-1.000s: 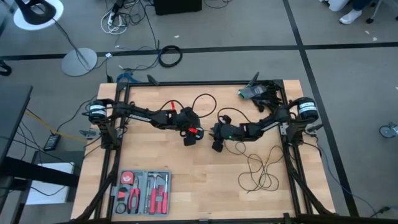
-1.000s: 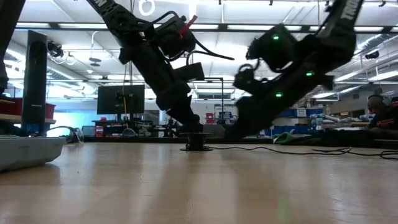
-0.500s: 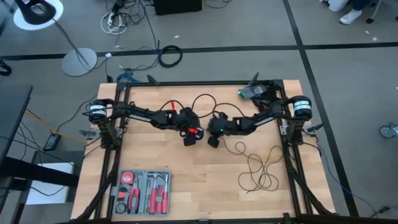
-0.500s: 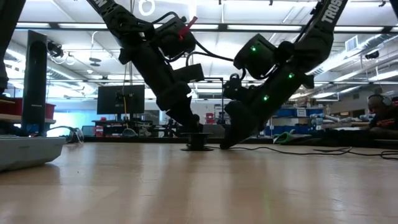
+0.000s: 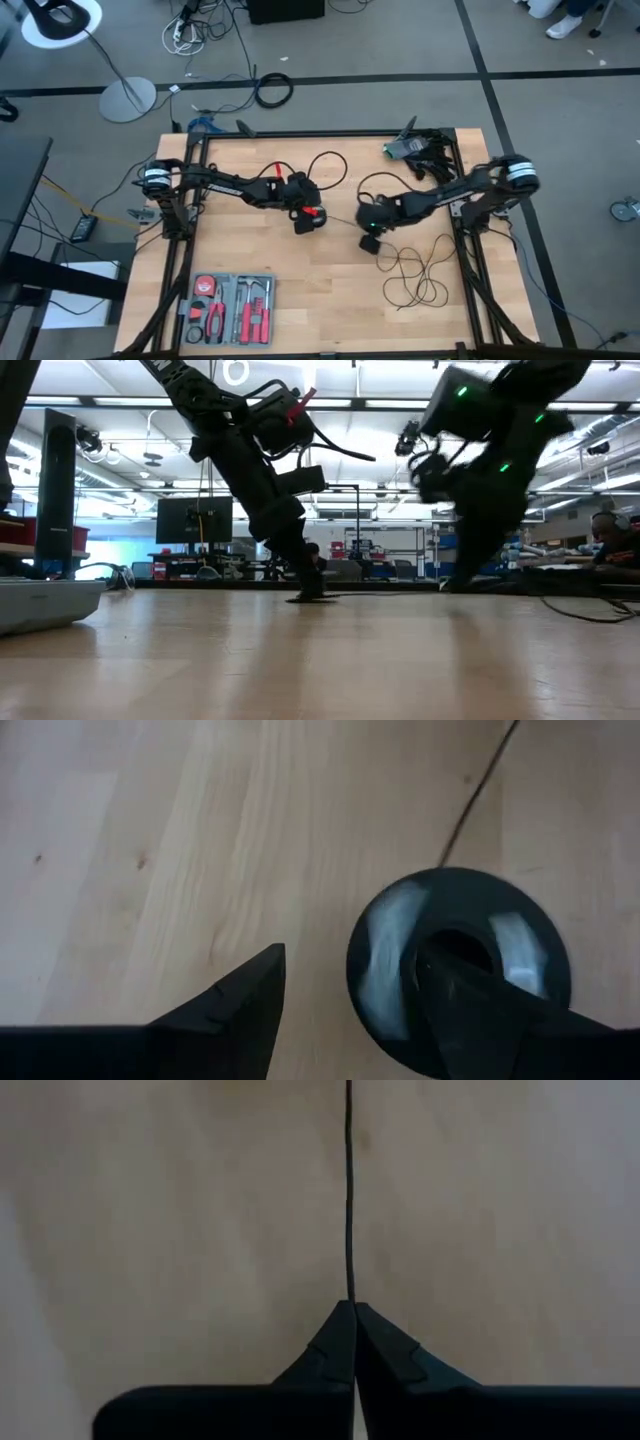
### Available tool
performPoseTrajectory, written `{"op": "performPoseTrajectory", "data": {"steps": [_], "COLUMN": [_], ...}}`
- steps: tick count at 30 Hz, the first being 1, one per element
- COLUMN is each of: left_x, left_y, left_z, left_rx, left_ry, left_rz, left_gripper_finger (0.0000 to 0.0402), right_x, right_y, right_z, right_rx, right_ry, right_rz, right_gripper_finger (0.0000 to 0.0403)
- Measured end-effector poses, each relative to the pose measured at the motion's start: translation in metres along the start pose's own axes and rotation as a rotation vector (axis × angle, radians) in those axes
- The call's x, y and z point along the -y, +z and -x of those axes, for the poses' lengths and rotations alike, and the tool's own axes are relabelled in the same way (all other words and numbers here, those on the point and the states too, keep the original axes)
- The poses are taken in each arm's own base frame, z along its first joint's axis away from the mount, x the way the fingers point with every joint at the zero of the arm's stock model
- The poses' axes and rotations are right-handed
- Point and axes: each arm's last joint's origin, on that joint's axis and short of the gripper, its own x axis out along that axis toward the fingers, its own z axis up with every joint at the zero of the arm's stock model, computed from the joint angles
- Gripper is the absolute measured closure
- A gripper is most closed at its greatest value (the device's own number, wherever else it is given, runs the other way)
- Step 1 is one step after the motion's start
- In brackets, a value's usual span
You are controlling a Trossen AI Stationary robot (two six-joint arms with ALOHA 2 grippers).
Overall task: Coil cords
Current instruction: Uncoil the black wire from the spool
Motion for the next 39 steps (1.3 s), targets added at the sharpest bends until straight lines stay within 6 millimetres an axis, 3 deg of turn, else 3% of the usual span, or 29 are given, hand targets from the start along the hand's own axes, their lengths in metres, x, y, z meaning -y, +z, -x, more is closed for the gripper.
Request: {"op": "performPoseTrajectory", "data": {"steps": [10, 15, 18, 23, 27, 34, 39], "left_x": [-0.006, -0.005, -0.006, -0.007, -0.008, -0.008, -0.007], "left_y": [-0.003, -0.004, -0.001, 0.009, 0.014, 0.014, 0.019], "left_z": [0.001, 0.0, 0.001, 0.003, 0.004, 0.006, 0.006], "left_rx": [-0.036, -0.04, -0.044, -0.018, -0.006, -0.043, 0.008], "left_ry": [0.026, 0.025, 0.025, 0.023, 0.023, 0.016, -0.039], "left_rz": [0.015, 0.011, 0.006, 0.004, 0.002, -0.004, 0.012], "left_gripper_finger": [0.0173, 0.0173, 0.0173, 0.0173, 0.0173, 0.0173, 0.0173], "right_x": [-0.01, -0.017, -0.021, -0.03, -0.023, 0.009, 0.038], "right_y": [-0.053, -0.056, -0.049, -0.027, -0.006, 0.028, 0.045], "right_z": [0.073, 0.087, 0.089, 0.073, 0.046, -0.008, -0.031], "right_rx": [-0.274, -0.205, -0.062, 0.208, 0.271, 0.3, 0.318], "right_ry": [-0.066, -0.032, -0.045, -0.14, -0.227, -0.244, -0.159], "right_rz": [-0.138, -0.208, -0.192, 0.008, 0.048, 0.106, 0.083], "right_gripper_finger": [0.0402, 0.0397, 0.039, 0.037, 0.0351, 0.0327, 0.0321]}}
